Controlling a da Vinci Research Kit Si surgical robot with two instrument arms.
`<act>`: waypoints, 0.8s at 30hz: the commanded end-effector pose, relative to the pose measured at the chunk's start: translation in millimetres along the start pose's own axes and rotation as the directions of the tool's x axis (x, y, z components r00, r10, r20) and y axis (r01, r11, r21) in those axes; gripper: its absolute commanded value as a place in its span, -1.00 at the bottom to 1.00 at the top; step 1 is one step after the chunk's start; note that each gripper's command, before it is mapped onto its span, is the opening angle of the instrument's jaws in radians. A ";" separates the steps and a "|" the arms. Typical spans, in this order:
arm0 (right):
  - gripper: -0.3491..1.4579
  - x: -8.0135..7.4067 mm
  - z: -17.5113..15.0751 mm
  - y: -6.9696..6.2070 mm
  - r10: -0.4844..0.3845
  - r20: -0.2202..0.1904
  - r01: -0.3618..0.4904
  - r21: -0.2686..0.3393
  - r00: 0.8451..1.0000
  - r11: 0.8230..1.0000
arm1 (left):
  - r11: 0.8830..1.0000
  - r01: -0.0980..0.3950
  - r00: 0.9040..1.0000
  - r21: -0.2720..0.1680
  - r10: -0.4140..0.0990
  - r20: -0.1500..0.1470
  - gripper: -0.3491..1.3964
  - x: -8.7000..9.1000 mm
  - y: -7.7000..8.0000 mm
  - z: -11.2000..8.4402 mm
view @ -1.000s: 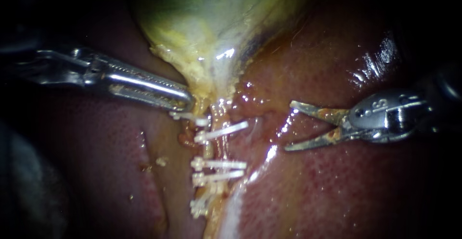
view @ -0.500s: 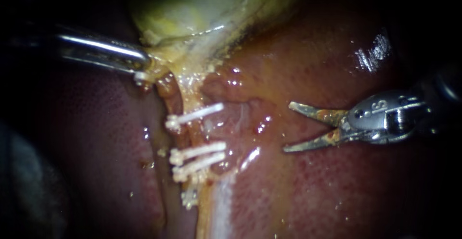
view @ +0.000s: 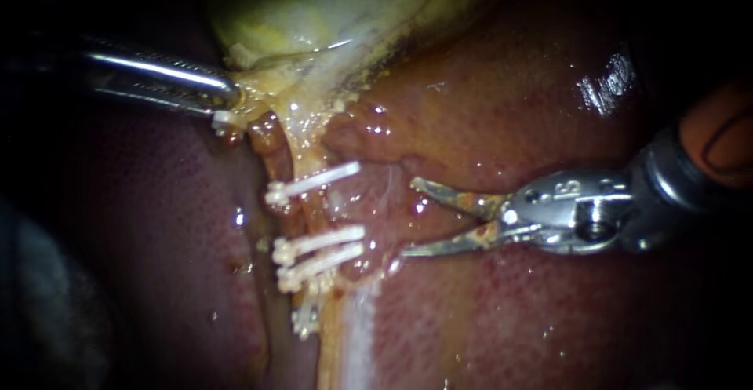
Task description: Go to the cutting position right tube
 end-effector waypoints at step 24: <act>0.92 1.9 6.2 1.3 0.116 -0.123 -0.087 0.217 0.986 0.972 | 1.000 -0.001 1.000 -0.002 0.001 0.002 -1.00 -0.1 0.1 0.2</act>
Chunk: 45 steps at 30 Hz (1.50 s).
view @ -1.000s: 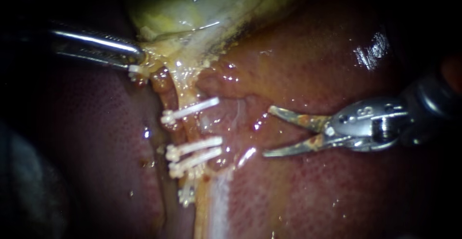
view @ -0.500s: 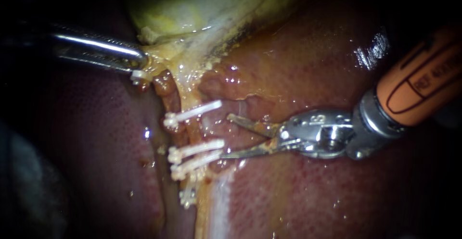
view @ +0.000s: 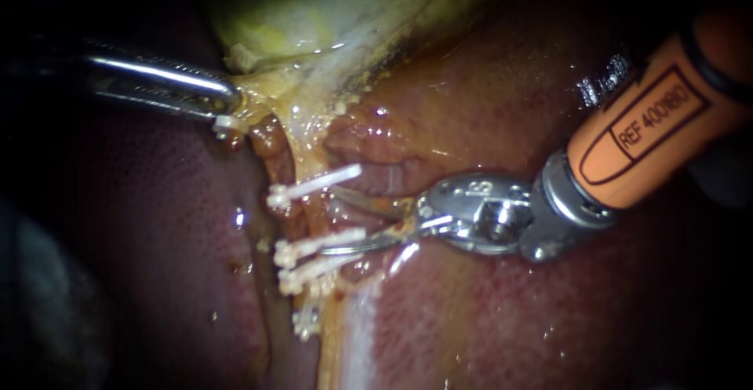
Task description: Go to the cutting position right tube
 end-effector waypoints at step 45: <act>0.82 4.2 7.1 -3.4 0.012 -0.104 0.011 0.214 0.995 0.977 | 1.000 0.001 1.000 0.001 -0.001 0.000 -1.00 0.0 0.0 0.3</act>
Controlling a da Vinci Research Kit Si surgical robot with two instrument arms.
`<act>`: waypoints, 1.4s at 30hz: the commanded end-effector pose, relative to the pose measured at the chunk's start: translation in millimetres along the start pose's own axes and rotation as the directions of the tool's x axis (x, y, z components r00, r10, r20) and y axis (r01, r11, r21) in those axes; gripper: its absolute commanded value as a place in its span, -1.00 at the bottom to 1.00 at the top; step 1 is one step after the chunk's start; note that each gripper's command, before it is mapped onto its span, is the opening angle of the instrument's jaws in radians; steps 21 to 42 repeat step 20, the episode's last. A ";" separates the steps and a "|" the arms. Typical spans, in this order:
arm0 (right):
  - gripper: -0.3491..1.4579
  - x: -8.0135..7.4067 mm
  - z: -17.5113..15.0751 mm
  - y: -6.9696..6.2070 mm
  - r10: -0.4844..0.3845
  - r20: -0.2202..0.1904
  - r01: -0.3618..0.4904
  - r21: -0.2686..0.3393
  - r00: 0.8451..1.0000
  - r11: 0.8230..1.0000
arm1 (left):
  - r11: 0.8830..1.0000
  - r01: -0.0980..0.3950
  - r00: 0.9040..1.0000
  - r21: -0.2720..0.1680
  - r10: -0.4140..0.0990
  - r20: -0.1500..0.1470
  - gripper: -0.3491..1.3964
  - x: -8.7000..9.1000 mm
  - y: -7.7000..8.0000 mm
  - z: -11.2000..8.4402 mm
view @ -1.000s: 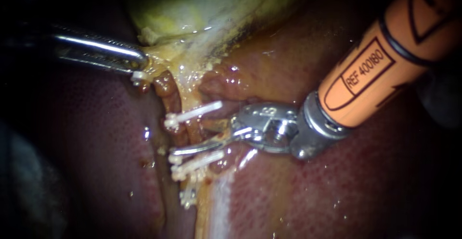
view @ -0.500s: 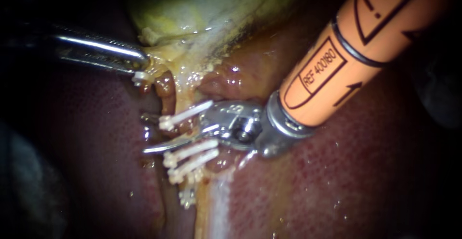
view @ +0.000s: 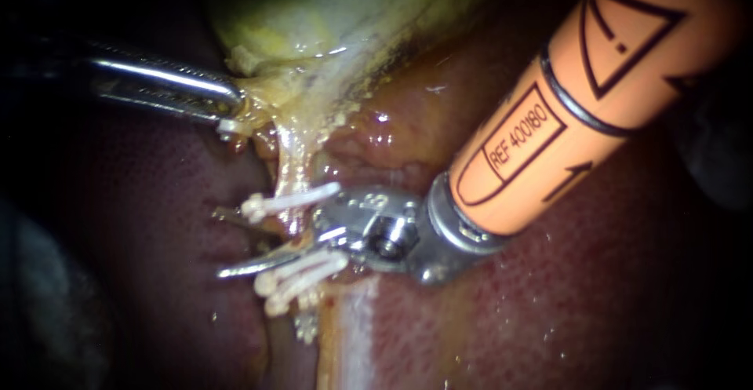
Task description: Go to the cutting position right tube
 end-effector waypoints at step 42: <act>0.82 0.9 -0.2 -1.0 0.028 -0.015 -0.027 0.015 1.000 1.000 | 1.000 -0.001 1.000 -0.003 0.001 0.001 -1.00 0.0 0.0 0.1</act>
